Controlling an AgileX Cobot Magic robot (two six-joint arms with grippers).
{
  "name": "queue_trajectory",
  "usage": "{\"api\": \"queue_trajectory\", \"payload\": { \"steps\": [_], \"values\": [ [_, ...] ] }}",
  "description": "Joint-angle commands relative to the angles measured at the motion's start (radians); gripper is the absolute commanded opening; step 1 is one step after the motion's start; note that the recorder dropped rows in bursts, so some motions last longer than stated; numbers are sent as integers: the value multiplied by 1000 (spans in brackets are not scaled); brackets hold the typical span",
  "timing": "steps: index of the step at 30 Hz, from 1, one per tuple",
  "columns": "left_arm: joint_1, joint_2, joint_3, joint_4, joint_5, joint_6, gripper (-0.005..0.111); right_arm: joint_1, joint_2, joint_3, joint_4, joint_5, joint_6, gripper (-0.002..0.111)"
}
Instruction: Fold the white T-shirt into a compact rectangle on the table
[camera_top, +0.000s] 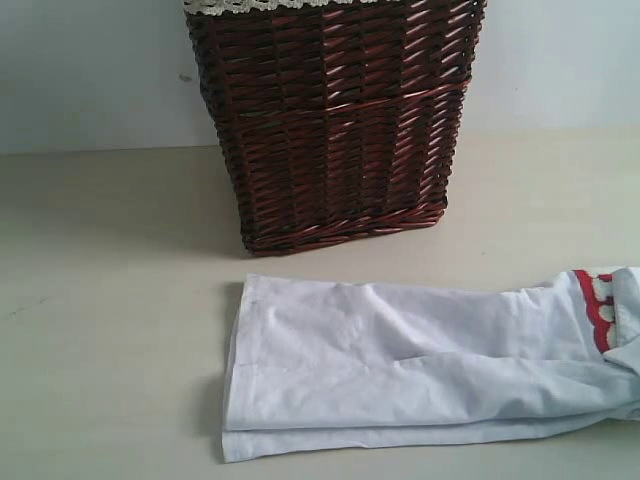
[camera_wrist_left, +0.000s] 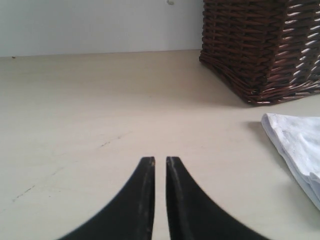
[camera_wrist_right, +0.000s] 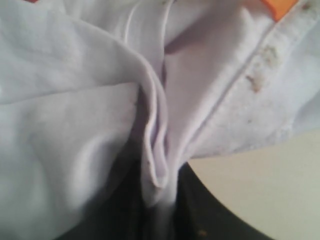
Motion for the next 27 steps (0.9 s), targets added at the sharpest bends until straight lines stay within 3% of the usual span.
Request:
{"api": "queue_trajectory", "payload": {
  "steps": [1, 14, 22, 27],
  "values": [
    [-2, -7, 0, -1, -5, 1, 11, -6, 11, -20, 22, -79, -13, 0],
    [-2, -7, 0, -1, -5, 1, 11, -6, 11, -79, 14, 0, -5, 0],
    [-2, -7, 0, -1, -5, 1, 11, -6, -83, -79, -114, 229, 114, 0],
    [-2, -7, 0, -1, -5, 1, 11, -4, -234, -79, -56, 438, 191, 0]
  ]
}}
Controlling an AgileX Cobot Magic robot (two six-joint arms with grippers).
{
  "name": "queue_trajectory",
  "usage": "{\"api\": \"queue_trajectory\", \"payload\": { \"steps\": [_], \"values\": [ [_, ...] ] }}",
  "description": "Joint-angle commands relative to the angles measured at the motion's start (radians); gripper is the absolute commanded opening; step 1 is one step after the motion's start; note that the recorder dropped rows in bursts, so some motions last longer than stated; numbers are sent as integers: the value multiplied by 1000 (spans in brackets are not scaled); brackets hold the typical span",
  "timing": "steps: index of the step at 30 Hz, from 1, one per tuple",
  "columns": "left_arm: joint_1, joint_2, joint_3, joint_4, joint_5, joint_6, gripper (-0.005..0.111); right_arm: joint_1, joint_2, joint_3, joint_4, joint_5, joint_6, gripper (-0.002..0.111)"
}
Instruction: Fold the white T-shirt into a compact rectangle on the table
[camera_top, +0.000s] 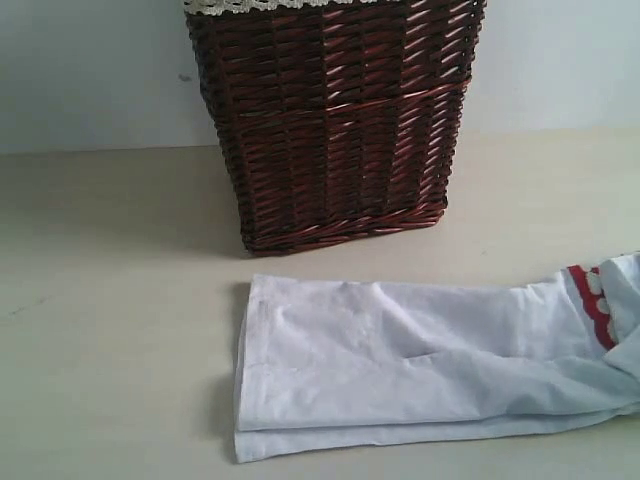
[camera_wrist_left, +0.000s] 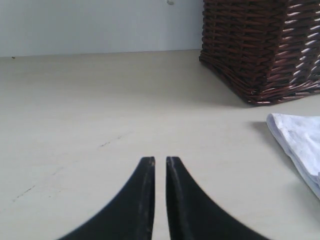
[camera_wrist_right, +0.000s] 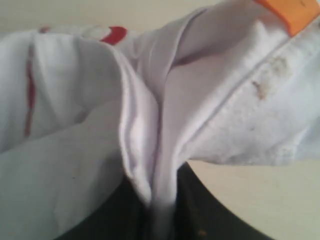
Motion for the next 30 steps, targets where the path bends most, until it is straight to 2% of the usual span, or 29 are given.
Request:
{"api": "queue_trajectory", "payload": {
  "steps": [1, 6, 13, 17, 21, 30],
  "values": [
    [-2, -7, 0, -1, -5, 1, 11, -4, -147, -4, 69, 208, 68, 0],
    [-2, -7, 0, -1, -5, 1, 11, 15, -284, -4, 207, 295, 107, 0],
    [-2, -7, 0, -1, -5, 1, 11, 220, -330, -4, 215, 289, 218, 0],
    [-2, -7, 0, -1, -5, 1, 11, 298, -296, -4, 215, 226, 243, 0],
    [-2, -7, 0, -1, -5, 1, 11, 311, -256, -4, 220, 146, 288, 0],
    [-2, -7, 0, -1, -5, 1, 11, 311, -229, -4, 229, 148, 288, 0]
  ]
}}
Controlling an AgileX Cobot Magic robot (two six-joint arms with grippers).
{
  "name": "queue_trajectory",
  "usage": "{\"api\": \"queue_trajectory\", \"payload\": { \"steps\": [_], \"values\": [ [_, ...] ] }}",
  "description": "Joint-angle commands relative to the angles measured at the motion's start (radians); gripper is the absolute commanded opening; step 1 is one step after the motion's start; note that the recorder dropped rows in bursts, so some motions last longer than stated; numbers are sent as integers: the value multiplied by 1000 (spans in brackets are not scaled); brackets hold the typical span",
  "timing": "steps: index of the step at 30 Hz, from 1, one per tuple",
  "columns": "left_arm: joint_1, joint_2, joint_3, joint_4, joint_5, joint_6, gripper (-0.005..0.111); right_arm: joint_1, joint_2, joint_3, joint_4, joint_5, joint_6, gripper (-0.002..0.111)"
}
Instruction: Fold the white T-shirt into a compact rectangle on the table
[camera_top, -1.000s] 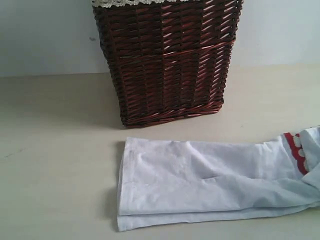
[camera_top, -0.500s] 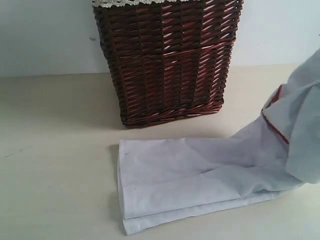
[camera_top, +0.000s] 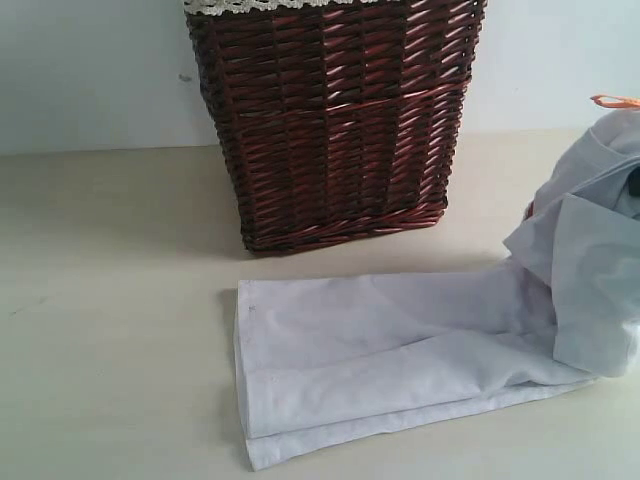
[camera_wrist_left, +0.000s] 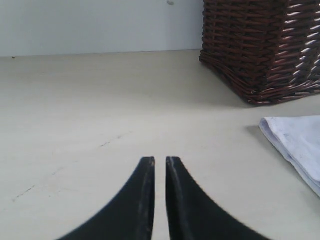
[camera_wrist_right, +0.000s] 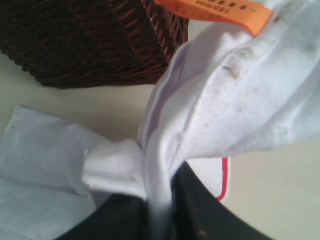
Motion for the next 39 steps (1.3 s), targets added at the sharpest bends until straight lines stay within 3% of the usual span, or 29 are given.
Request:
{"api": "queue_trajectory", "payload": {
  "steps": [1, 4, 11, 18, 24, 32, 39],
  "values": [
    [-2, -7, 0, -1, -5, 1, 11, 2, 1, -4, 21, 1, 1, 0],
    [-2, -7, 0, -1, -5, 1, 11, 2, 1, -4, 25, -1, 1, 0],
    [-2, -7, 0, -1, -5, 1, 11, -43, 62, -4, -1, -195, -2, 0],
    [-2, -7, 0, -1, -5, 1, 11, -282, 112, -47, -74, -255, -44, 0],
    [-2, -7, 0, -1, -5, 1, 11, -360, 114, -100, -138, -254, -66, 0],
    [-2, -7, 0, -1, -5, 1, 11, -294, 108, -100, -169, -94, 23, 0],
    [-2, -7, 0, -1, -5, 1, 11, -11, 80, -100, -160, -151, 227, 0]
  ]
}}
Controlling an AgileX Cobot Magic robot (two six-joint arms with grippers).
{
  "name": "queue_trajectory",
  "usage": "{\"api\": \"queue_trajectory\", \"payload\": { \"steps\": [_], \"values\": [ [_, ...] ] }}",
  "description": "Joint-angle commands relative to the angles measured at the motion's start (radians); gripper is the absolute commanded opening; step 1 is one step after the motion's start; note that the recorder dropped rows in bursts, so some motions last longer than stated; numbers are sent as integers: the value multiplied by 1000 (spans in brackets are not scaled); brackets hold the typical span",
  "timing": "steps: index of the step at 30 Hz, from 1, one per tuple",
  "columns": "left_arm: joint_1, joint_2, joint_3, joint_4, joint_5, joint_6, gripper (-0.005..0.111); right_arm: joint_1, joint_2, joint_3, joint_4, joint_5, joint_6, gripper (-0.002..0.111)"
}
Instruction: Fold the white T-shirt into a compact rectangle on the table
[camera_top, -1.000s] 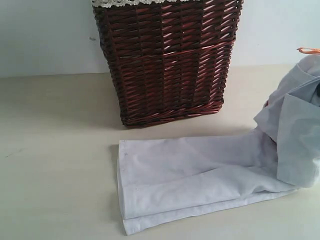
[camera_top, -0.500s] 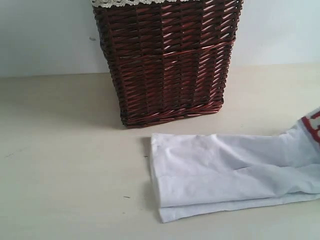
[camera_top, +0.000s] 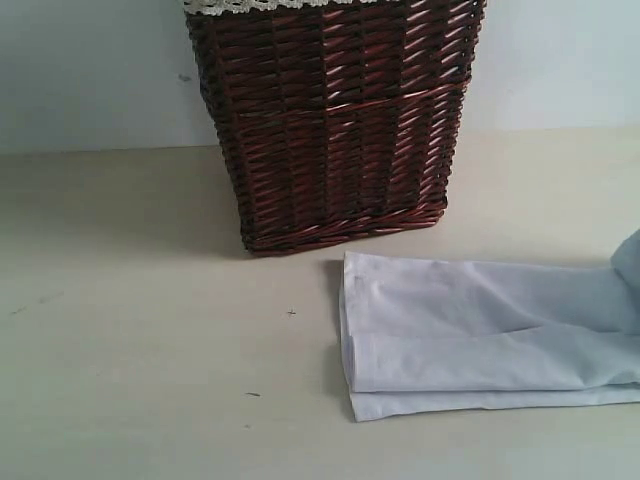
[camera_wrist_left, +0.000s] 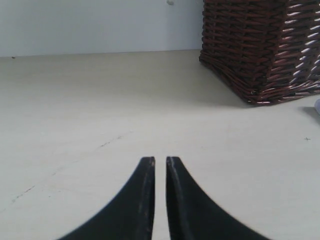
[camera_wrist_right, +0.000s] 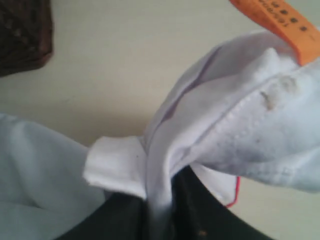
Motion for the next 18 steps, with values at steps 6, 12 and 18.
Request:
{"api": "queue_trajectory", "payload": {
  "steps": [6, 12, 18],
  "values": [
    [-2, -7, 0, -1, -5, 1, 11, 468, -17, -3, 11, -271, 242, 0],
    [-2, -7, 0, -1, -5, 1, 11, 667, -5, -3, 11, -364, 244, 0],
    [-2, -7, 0, -1, -5, 1, 11, 812, 65, -3, 17, -377, 244, 4]
  ]
}}
